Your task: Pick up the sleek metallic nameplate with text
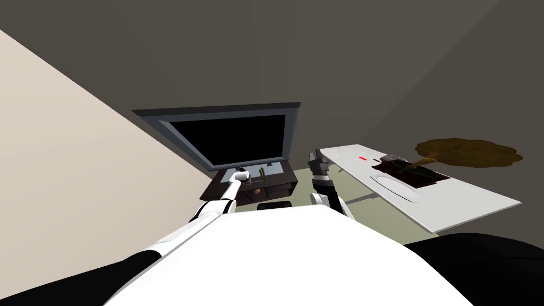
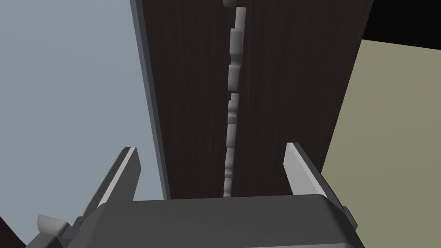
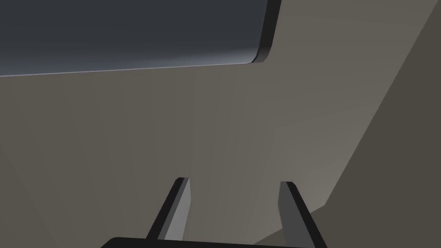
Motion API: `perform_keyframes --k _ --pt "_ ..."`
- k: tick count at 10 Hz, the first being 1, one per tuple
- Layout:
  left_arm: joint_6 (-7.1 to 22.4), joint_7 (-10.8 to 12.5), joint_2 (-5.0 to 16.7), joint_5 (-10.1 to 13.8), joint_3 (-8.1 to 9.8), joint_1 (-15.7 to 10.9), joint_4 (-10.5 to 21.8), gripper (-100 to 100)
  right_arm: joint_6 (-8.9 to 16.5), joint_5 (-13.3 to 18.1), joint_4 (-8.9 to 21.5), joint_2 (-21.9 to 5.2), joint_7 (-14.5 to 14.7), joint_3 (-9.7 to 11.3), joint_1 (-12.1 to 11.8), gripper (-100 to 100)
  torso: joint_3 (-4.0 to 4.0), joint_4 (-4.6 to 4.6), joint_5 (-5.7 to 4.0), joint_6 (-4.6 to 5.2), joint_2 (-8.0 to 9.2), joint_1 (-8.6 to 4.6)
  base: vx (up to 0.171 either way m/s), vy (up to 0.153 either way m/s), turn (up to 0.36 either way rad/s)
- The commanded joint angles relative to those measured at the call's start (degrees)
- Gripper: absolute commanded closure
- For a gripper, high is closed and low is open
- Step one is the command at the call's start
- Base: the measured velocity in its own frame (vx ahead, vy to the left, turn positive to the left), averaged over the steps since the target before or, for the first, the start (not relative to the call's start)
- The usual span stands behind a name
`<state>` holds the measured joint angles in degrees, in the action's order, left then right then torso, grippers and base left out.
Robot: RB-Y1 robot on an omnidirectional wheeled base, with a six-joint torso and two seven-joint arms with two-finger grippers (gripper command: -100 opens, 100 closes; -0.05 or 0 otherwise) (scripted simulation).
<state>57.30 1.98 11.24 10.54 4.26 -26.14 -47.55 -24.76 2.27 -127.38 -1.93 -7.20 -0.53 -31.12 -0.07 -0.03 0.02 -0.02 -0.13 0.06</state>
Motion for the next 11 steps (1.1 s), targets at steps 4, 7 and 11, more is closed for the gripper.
perform_keyframes --k 4,7,11 --pt "4.5 0.8 -1.3 0.1 -0.48 -3.0 5.1 -100 0.0 0.0 0.0 0.0 0.0 0.0 0.0 0 0.01 0.00 -0.01 -0.01 0.02 -0.07 0.029 0.016 -0.047" --pt "4.6 0.9 -1.5 0.0 -0.55 -3.4 5.7 0 0.0 0.0 0.0 0.0 0.0 0.0 0.0 0 0.04 0.01 -0.02 -0.03 0.07 -0.07 0.012 0.010 -0.014" --pt "0.3 0.8 -2.4 -0.4 -0.65 -1.7 8.2 -100 0.0 0.0 0.0 0.0 0.0 0.0 0.0 0 0.03 0.00 -0.02 -0.03 0.06 -0.11 0.024 0.000 0.003"
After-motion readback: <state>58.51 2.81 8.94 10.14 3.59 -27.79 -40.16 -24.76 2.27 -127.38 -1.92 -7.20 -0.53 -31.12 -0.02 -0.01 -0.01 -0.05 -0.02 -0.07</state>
